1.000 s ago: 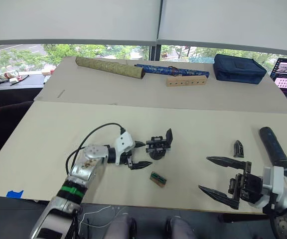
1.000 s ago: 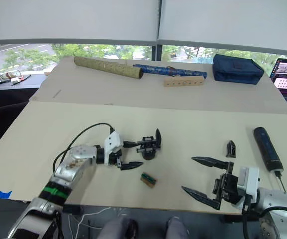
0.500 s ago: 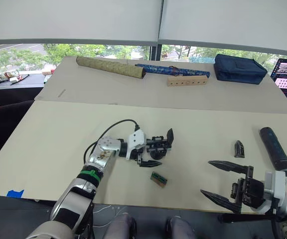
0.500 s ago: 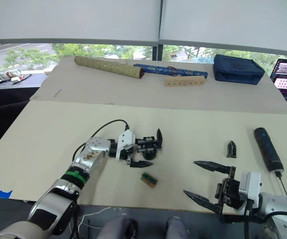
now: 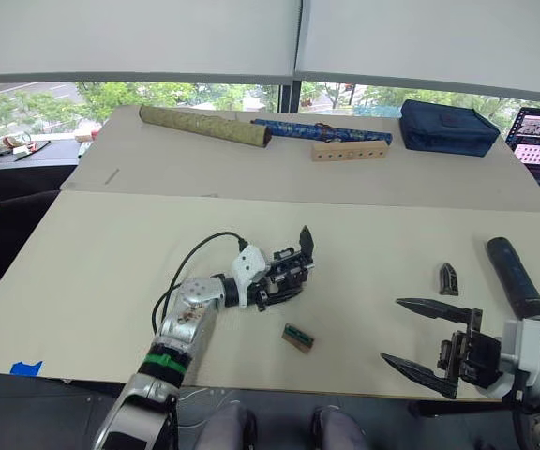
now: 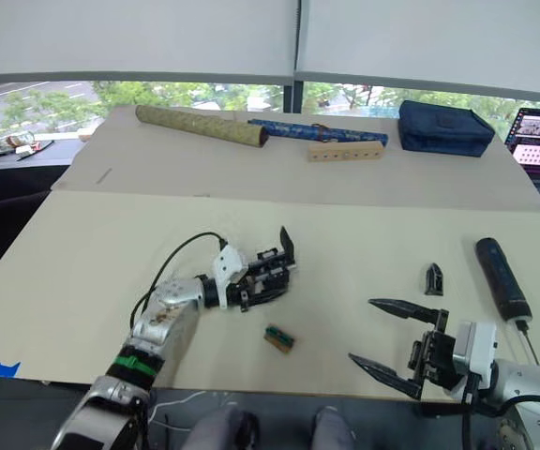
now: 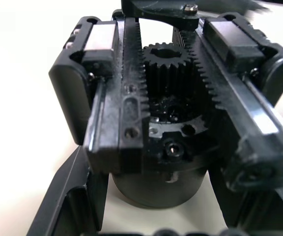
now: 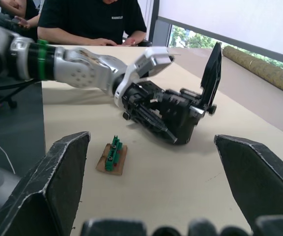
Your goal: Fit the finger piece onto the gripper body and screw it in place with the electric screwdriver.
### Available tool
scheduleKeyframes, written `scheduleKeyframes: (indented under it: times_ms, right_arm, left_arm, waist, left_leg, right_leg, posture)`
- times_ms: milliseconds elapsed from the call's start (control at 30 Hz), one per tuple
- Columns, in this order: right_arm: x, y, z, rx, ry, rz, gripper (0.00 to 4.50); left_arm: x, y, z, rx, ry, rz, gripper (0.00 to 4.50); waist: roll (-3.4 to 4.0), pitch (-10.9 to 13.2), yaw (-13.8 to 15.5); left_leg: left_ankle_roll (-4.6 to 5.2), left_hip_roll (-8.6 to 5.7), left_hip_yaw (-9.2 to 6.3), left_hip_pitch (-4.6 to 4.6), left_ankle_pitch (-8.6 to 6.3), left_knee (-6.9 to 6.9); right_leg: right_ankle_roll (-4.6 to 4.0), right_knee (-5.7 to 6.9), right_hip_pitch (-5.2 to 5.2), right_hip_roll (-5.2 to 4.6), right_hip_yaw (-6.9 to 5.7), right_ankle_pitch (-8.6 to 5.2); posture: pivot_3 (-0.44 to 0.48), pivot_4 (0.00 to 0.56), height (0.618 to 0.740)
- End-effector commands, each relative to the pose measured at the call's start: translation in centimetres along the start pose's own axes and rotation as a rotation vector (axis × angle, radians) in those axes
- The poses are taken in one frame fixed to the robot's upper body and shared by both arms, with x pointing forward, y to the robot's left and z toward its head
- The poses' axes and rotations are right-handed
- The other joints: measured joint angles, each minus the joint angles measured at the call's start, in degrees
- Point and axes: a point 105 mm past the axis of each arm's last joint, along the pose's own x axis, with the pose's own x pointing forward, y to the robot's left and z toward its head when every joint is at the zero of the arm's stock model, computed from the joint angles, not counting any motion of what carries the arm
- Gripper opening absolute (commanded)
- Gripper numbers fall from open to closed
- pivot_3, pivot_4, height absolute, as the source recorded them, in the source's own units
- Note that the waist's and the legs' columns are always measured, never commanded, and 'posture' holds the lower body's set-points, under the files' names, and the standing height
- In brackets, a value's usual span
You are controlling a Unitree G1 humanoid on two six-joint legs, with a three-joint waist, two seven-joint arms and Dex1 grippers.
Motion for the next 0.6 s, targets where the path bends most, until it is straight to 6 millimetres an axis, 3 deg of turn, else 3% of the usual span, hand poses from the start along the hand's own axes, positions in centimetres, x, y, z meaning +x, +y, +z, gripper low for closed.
scheduleKeyframes:
  times_ms: [33,267,567,600]
  right_arm:
    - [-0.3,-0.1,0.7,-0.038,-0.01,0.015,4.5]
    - [-0.5,-0.3,0.8,-0.036,-0.003,0.046,4.5]
    - [-0.1,-0.5,1.1,-0.029,0.0,0.059,4.5]
    - [-0.1,-0.5,1.1,-0.028,0.001,0.058,4.5]
  left_arm:
    - [0.2,-0.5,2.9,0.035,-0.081,0.116,2.34]
    - [1.4,-2.0,2.4,0.011,-0.057,0.175,2.34]
    - [2.5,-3.4,0.4,0.019,0.03,0.117,2.34]
    - [2.4,-3.3,0.3,0.017,0.033,0.118,2.84]
  waist:
    - [0.0,0.0,0.3]
    - [0.0,0.0,0.8]
    - [0.0,0.0,0.9]
    - [0.0,0.0,0.9]
  left_leg:
    - [0.0,-0.01,-0.01,0.01,0.0,0.0]
    - [0.01,-0.02,-0.01,0.04,-0.01,0.02]
    - [0.04,-0.02,0.0,0.06,-0.03,0.0]
    - [0.05,-0.02,0.0,0.07,-0.03,0.01]
  right_leg:
    - [0.0,0.01,0.02,-0.01,0.0,0.0]
    - [0.0,0.02,0.03,-0.01,0.02,0.02]
    - [-0.01,0.0,0.04,-0.02,0.02,0.02]
    - [-0.01,0.0,0.05,-0.03,0.03,0.02]
  posture:
    - [0.0,0.15,0.734]
    - [0.0,0.15,0.734]
    - [0.0,0.15,0.734]
    - [0.0,0.15,0.734]
